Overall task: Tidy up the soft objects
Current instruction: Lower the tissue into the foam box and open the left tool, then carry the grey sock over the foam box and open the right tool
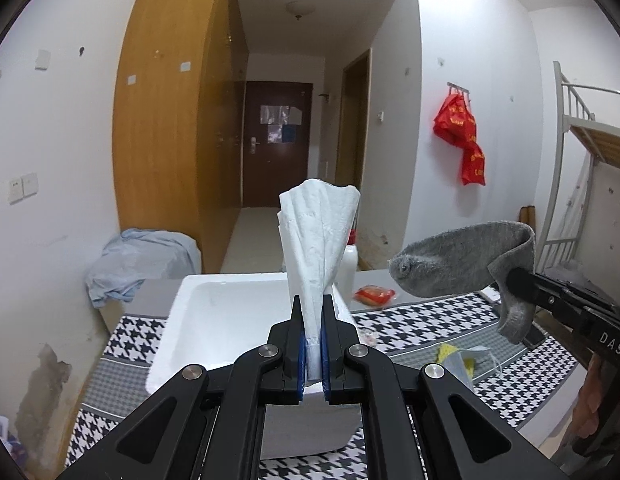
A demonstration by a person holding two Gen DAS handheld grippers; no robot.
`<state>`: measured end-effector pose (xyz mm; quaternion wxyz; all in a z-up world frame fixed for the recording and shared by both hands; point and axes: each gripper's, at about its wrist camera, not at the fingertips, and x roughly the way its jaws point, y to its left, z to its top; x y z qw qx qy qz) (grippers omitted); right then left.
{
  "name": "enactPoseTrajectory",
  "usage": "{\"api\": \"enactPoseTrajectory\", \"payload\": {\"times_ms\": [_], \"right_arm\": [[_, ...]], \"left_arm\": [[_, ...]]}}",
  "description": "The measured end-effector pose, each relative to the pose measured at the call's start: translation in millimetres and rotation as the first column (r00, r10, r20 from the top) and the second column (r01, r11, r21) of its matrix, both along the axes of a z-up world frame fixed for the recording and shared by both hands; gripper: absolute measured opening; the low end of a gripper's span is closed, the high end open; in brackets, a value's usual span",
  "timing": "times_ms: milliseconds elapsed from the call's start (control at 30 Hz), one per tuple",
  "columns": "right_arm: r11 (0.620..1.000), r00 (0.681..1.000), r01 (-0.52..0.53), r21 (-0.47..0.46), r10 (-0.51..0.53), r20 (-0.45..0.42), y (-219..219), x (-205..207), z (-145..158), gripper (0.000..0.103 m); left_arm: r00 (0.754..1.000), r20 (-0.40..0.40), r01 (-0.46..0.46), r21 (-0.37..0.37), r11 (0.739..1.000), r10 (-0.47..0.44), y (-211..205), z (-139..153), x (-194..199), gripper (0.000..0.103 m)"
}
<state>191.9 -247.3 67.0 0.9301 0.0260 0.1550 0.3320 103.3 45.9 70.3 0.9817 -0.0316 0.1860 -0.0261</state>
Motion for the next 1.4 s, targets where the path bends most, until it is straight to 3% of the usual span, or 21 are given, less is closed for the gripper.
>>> {"api": "enactPoseTrajectory", "payload": {"times_ms": [233,333,600,867,933,967,1000,1067,1200,1400], "right_arm": [[1.000,0.999,-0.027,-0.011,0.026,-0.017,17,8,2,0.011],[0.999,0.999,-0.032,-0.007,0.032,-0.004,17,9,5,0.011],[1.000,1.000,-0.026,-0.009,0.026,-0.004,27,19,7,0.011],[1.000,1.000,-0.018,-0.008,0.018,-0.019,31,28,3,0.011],[1.000,1.000,-0.013,-0.013,0.013,-0.024,33,31,2,0.011],[1.000,1.000,-0.012,-0.013,0.012,-0.027,34,32,1,0.011],[1.000,0.999,-0.011,-0.015,0.010,-0.031,34,33,1,0.011],[1.000,0.999,-0.008,-0.019,0.007,-0.035,37,35,1,0.012],[1.000,0.999,0.000,-0.023,-0.001,-0.043,41,37,0,0.012],[1.000,0.999,-0.009,-0.021,0.008,-0.042,45,35,0,0.012]], "left_arm": [[0.999,-0.026,-0.045,-0.012,0.999,0.044,17,-4,10,0.006],[0.999,-0.029,-0.042,0.015,0.999,0.042,17,-5,18,0.006],[0.993,-0.097,-0.060,0.012,0.998,0.061,29,-17,41,0.006],[0.992,-0.125,-0.033,0.014,0.999,0.035,29,-25,57,0.009],[0.991,-0.132,-0.030,0.015,0.999,0.032,30,-27,60,0.016],[0.991,-0.130,-0.024,0.015,1.000,0.026,31,-27,59,0.028],[0.992,-0.126,-0.017,0.019,1.000,0.019,31,-26,58,0.047],[0.994,-0.105,-0.018,0.012,1.000,0.019,32,-25,54,0.066],[0.999,-0.048,-0.019,0.008,1.000,0.020,36,-22,43,0.091],[0.996,0.003,-0.092,-0.007,0.996,0.092,45,-21,27,0.102]]}}
